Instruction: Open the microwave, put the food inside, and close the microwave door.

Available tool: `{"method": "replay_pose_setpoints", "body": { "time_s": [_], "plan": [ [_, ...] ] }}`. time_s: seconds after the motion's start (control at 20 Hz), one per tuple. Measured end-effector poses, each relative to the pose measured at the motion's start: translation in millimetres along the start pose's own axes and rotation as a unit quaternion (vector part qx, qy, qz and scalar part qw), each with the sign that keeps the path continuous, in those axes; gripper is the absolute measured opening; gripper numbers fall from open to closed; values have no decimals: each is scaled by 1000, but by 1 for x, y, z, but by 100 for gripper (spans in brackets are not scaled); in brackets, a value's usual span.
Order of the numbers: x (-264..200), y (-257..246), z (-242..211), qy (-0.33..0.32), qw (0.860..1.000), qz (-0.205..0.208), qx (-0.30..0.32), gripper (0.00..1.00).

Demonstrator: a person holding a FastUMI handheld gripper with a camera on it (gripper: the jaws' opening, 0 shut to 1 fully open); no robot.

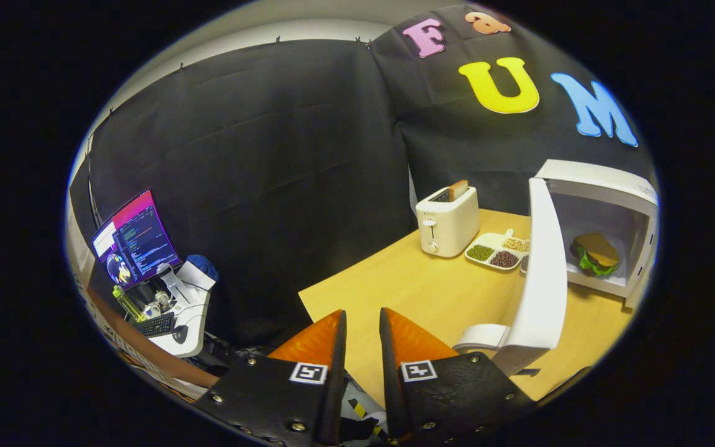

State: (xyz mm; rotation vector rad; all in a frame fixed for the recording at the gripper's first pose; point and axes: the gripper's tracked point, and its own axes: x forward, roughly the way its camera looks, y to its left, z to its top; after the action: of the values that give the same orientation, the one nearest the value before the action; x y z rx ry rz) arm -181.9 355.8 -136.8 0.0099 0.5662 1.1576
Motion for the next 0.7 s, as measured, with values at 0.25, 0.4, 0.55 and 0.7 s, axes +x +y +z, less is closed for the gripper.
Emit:
{"method": "replay_pose_setpoints", "body": {
  "time_s": [0.25, 0.4, 0.55, 0.7],
  "plan": [
    [2, -44, -22, 12, 996, -84, 23, 4],
    [-9, -55, -26, 10, 994, -104, 8, 1],
    [-22, -72, -29, 12, 992, -123, 10, 1],
    [-40, -92, -35, 12, 987, -158, 18, 1]
  ]
}}
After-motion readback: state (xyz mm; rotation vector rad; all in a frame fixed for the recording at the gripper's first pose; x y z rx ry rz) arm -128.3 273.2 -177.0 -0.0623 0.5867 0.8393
